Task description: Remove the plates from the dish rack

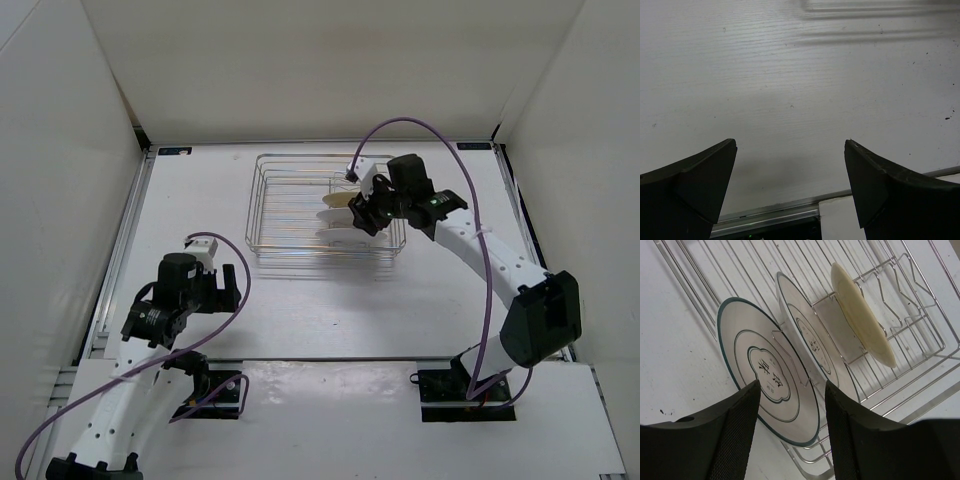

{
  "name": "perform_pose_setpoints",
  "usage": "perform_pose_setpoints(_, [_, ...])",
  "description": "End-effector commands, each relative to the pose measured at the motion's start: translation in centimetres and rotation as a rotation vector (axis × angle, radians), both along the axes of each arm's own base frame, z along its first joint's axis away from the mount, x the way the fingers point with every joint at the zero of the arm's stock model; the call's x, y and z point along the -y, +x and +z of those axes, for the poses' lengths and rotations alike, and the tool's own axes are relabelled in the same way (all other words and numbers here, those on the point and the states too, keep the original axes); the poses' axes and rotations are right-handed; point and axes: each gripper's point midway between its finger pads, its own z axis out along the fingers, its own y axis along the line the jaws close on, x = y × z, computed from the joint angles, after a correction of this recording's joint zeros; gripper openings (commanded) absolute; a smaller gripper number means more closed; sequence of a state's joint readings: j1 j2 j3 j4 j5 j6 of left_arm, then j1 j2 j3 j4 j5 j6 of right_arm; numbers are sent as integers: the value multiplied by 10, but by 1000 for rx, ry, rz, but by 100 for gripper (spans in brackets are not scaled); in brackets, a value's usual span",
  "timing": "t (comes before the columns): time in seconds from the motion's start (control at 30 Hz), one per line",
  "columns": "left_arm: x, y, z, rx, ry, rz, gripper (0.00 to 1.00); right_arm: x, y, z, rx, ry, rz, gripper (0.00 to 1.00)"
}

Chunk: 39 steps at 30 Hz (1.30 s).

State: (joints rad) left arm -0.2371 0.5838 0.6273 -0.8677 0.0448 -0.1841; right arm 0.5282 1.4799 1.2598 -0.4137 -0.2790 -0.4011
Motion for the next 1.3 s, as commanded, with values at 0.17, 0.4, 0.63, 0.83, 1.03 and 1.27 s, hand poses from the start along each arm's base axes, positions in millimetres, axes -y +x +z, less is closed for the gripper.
perform_pose_setpoints(0.17, [3,5,11,31,-10,-16,100,1,24,29,132,40,-104,58])
perform_pose_setpoints(0.4, [4,5,9,22,-9,-17,100,-18,49,52,127,-37,10,53])
perform_pose_setpoints(0.63, [3,5,9,27,-4,-14,100,-21,37,22,25,-69,66,48])
perform_pose_setpoints(0.83, [4,5,8,21,-8,-20,100,-19,17,49,113,68,40,48])
perform_pose_setpoints(1.03, [5,4,8,15,-13,-23,100,-11,-7,104,201,147,56,52])
perform_pose_setpoints(1.27, [5,4,7,16,-9,-24,100,-6,-41,68,64,108,125,54])
